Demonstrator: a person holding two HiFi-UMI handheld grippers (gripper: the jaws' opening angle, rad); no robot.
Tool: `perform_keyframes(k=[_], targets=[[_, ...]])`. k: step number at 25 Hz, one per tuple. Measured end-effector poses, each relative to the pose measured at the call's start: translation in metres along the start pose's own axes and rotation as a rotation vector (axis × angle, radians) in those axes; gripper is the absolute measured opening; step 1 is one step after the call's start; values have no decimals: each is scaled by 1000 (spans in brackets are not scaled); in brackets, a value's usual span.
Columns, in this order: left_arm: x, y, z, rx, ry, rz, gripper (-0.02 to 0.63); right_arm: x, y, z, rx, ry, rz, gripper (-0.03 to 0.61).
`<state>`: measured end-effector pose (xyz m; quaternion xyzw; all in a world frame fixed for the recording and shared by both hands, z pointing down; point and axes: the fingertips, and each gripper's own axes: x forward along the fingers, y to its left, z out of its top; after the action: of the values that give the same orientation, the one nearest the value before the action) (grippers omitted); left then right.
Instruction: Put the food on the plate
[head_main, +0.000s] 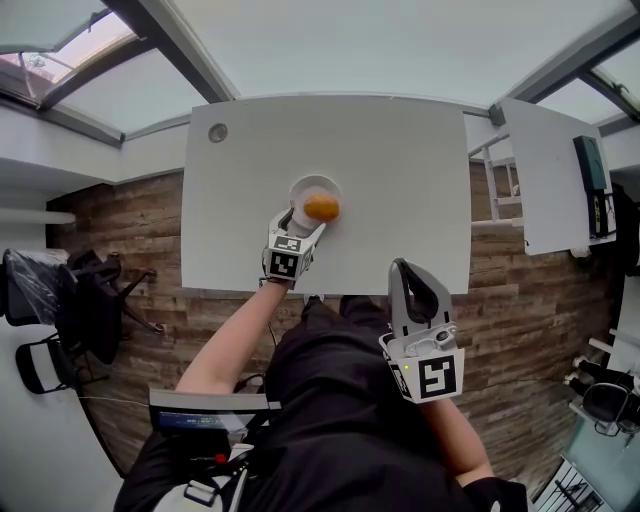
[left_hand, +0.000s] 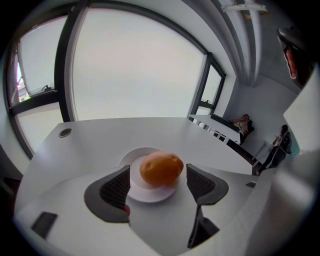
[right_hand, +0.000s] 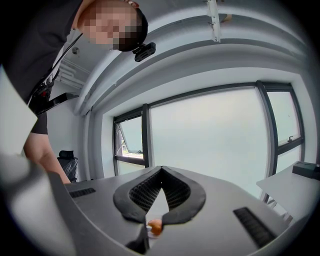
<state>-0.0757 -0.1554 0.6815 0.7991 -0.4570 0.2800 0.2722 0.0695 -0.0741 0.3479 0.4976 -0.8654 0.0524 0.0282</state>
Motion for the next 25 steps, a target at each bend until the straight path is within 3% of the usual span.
perform_keyframes(k=[12, 18, 25], targets=[[-33, -17, 16, -87, -115, 15, 339, 0, 15, 2, -3, -14, 36, -3], [-55, -24, 32, -70, -178, 26, 339, 3, 23, 4, -4, -19, 59, -3], [-85, -21, 47, -125, -262, 53, 339, 6, 30, 7, -8, -28, 73, -3]])
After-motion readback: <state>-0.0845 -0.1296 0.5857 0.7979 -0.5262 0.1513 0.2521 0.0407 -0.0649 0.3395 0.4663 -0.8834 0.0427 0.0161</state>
